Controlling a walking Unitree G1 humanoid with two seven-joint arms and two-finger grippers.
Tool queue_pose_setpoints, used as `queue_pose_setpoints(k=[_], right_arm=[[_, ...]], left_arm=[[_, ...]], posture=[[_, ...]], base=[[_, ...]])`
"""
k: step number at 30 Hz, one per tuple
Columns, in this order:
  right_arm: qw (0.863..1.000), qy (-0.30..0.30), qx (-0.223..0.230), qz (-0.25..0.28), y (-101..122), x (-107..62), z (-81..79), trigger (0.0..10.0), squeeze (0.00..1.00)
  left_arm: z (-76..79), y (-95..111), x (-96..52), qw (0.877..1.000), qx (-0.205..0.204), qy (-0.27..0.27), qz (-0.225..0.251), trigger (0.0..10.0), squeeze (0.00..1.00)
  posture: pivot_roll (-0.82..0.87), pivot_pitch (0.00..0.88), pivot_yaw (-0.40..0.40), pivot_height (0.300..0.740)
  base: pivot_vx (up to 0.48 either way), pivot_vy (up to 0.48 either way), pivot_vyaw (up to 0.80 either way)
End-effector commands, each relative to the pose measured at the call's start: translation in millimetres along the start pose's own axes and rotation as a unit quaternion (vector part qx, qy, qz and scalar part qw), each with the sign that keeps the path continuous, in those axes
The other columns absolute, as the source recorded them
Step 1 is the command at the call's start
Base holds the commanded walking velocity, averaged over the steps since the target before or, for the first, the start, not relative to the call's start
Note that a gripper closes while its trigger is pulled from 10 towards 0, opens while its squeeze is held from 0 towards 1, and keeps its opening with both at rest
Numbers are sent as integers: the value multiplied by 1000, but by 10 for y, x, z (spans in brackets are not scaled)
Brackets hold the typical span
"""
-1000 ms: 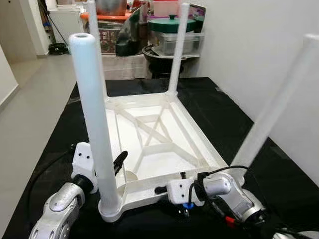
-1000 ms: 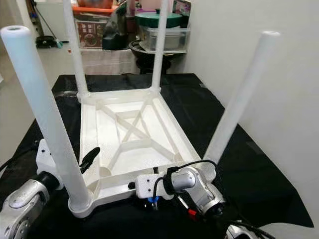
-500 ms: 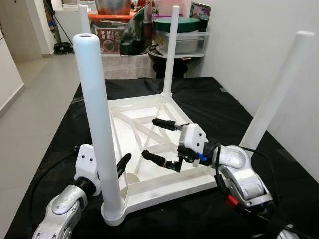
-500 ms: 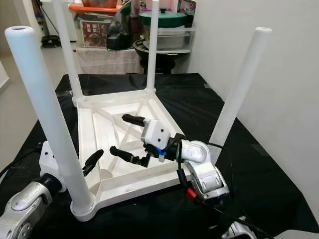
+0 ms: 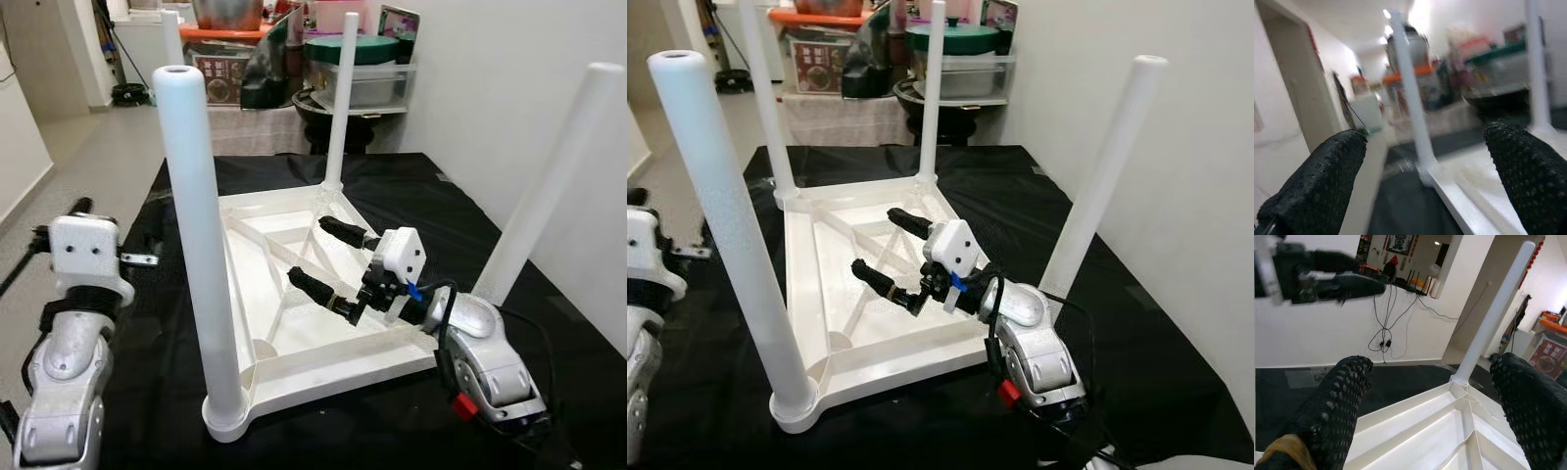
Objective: Building children table
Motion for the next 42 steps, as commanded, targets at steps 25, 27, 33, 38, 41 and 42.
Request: queue_pose_setpoints(k=[25, 27, 33, 38, 41, 42], right_arm=[[974, -209, 83, 28, 14, -208, 422, 10000, 0], [974, -209, 83, 28, 14, -208, 422, 10000, 0], [973, -215, 84, 26, 5, -229, 425, 10000, 0], [957, -284, 61, 6, -60, -380, 610, 10000, 0], [945, -318, 70, -16, -153, -448, 675, 10000, 0], [943, -325, 70, -21, -177, -465, 683, 10000, 0]], left_arm=[[347, -190, -491, 997, -1, -17, -72, 10000, 0], [347, -190, -491, 997, -1, -17, -72, 10000, 0], [353, -193, -479, 997, 1, -14, -71, 10000, 0], [491, -258, -506, 994, -31, -58, -89, 10000, 0], [526, -286, -506, 993, -33, -70, -93, 10000, 0], [516, -302, -482, 993, -34, -69, -94, 10000, 0]], posture=[[90, 0, -58, 740], [90, 0, -58, 740], [85, 0, -58, 740], [80, 0, -58, 740], [78, 0, -55, 740], [75, 0, -53, 740]], base=[[-178, 0, 0], [-364, 0, 0], [-61, 0, 0], [0, 0, 0], [0, 0, 0], [0, 0, -538]])
Point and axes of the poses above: a point about 5 cm out from each wrist's last joint towards the gripper, its own x axis pointing out of the wrist towards the gripper, its own y axis along the axis of the wrist's last joint, z = x × y, the point moved 4 cm from there along x, pointing out of the wrist towards the gripper, and after that the axes turned 7 degrees about x, right-handed, at the moved point
